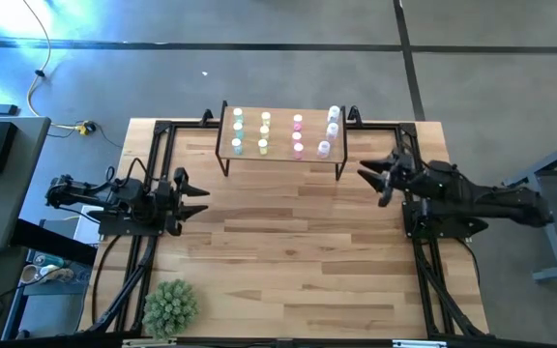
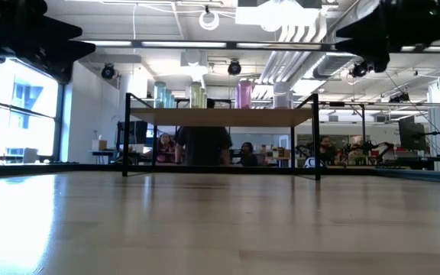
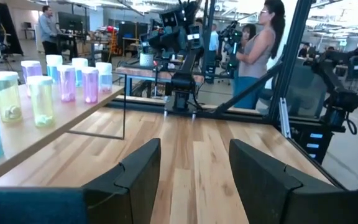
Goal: Pick and place medicine bottles onto shelf by color
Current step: Adjust the white pill bottle on the shelf
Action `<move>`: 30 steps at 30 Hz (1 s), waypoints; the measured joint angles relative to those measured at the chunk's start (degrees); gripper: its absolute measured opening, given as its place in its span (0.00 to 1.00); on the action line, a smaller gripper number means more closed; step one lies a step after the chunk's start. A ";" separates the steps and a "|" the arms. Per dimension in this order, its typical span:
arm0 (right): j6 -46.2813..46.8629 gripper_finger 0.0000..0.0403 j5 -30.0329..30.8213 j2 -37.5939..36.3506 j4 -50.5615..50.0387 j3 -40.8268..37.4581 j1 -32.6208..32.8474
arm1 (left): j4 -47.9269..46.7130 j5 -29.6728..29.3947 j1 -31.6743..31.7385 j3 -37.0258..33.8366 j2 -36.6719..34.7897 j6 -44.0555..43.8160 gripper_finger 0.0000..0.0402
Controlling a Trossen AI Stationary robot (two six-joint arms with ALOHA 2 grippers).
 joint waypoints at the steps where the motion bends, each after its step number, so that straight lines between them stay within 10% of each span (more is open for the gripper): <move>1: -0.49 0.36 0.86 2.36 -1.24 2.20 0.00 | 0.01 -0.01 0.00 0.00 -0.01 0.00 0.45; 19: 6.78 0.34 9.66 39.69 -26.99 40.47 -3.57 | 0.00 -1.27 -0.02 0.00 0.01 2.99 0.45; 30: 6.83 0.02 5.06 49.05 -27.84 46.27 -4.83 | 0.03 -1.07 -0.02 0.00 0.01 1.93 0.45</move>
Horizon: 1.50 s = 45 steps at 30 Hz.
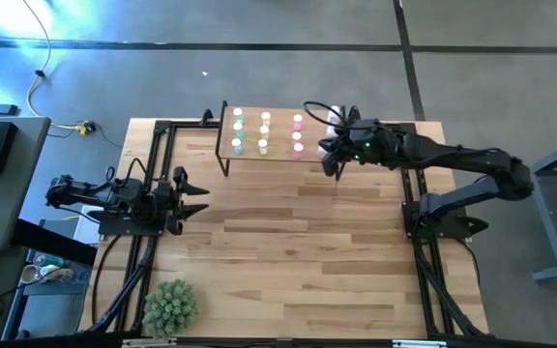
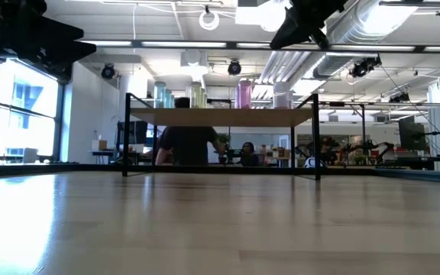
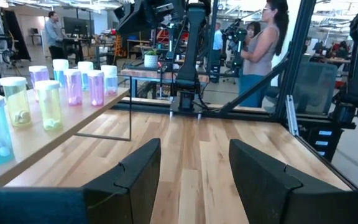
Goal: Pick and place medicine bottles onto shelf by color
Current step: Adjust the white pill bottle on the shelf
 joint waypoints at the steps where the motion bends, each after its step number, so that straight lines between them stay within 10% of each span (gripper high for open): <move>1: 0.46 0.01 -0.02 0.22 0.04 0.00 0.00 | -0.01 0.00 0.00 0.00 0.00 -0.17 0.45; 45: 12.08 0.00 9.27 9.56 -6.67 0.00 -2.05 | 0.04 -0.10 0.01 0.02 -0.02 -1.06 0.45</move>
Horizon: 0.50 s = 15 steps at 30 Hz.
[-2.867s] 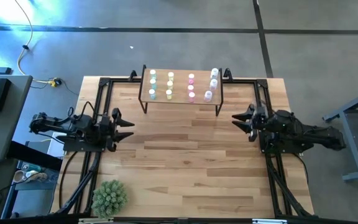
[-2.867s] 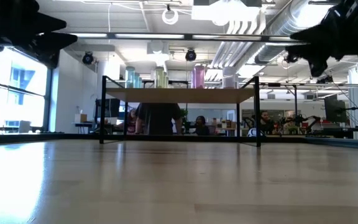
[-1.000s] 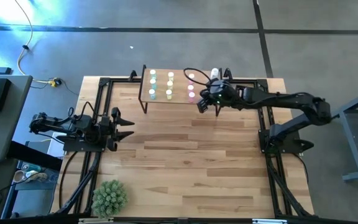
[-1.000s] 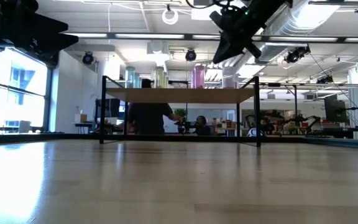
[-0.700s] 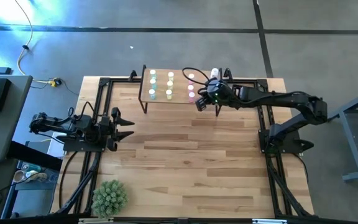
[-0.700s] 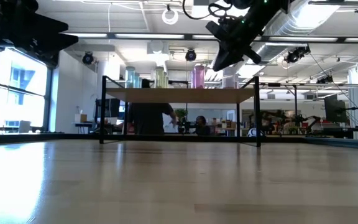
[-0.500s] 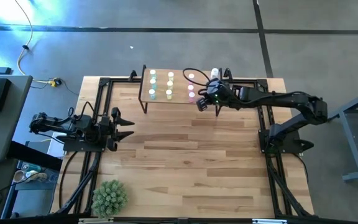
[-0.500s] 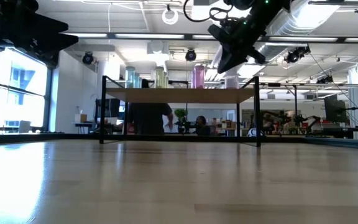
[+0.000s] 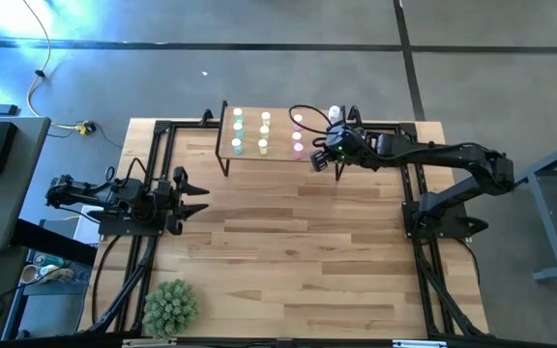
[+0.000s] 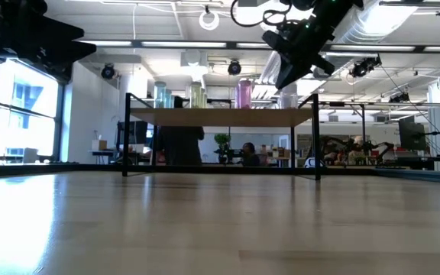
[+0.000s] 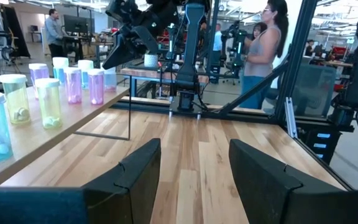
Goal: Pick and place medicine bottles onto shelf by color
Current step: Adjust the white pill bottle on the shelf, then return to Home Position
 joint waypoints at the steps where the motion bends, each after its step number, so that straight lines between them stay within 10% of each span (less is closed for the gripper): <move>1: -0.06 0.00 0.35 -0.31 -0.16 0.00 0.15 | -0.02 0.00 -0.01 0.00 0.01 0.04 0.45; 15: -12.59 0.00 -6.44 -4.64 0.04 0.00 4.77 | 3.44 0.16 0.01 0.02 0.02 -0.84 0.45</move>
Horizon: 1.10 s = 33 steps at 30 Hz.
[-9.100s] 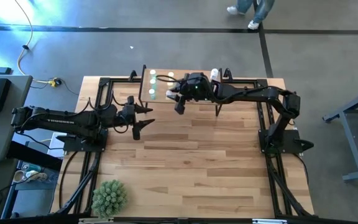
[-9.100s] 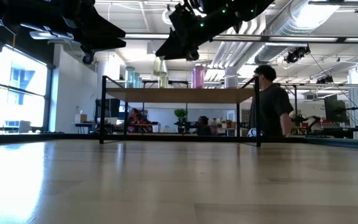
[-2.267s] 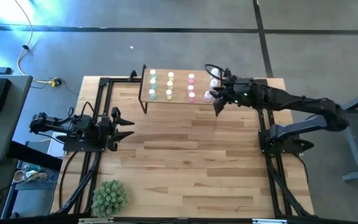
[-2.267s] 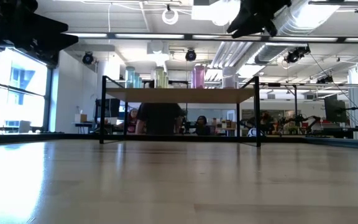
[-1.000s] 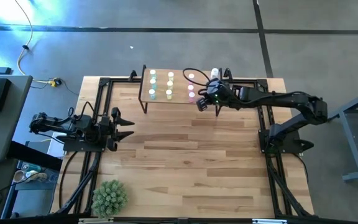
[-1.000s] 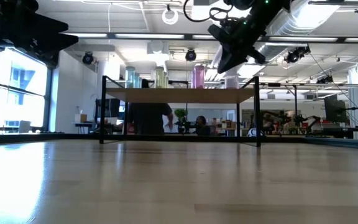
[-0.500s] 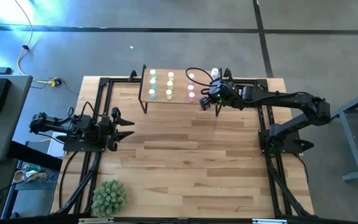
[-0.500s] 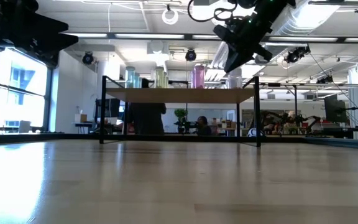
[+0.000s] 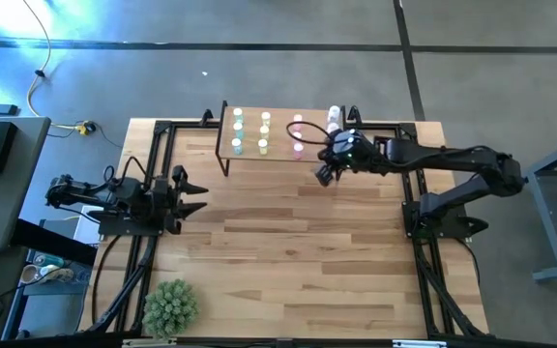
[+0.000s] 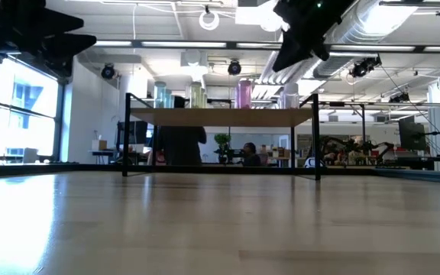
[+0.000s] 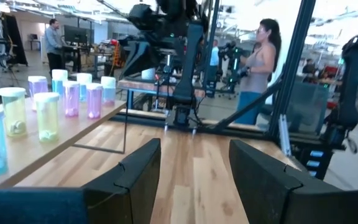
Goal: Pick and place medicine bottles onto shelf by color
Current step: Return to Home Position
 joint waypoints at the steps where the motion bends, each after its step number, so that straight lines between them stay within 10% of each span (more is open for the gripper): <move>1: -1.14 0.00 -0.19 -0.66 0.06 0.00 0.79 | 0.45 -0.02 0.00 0.00 0.00 -0.60 0.45; 33: -9.03 0.05 -9.86 -12.08 -4.73 -0.34 8.38 | 5.57 -0.02 0.01 0.02 0.00 -0.06 0.59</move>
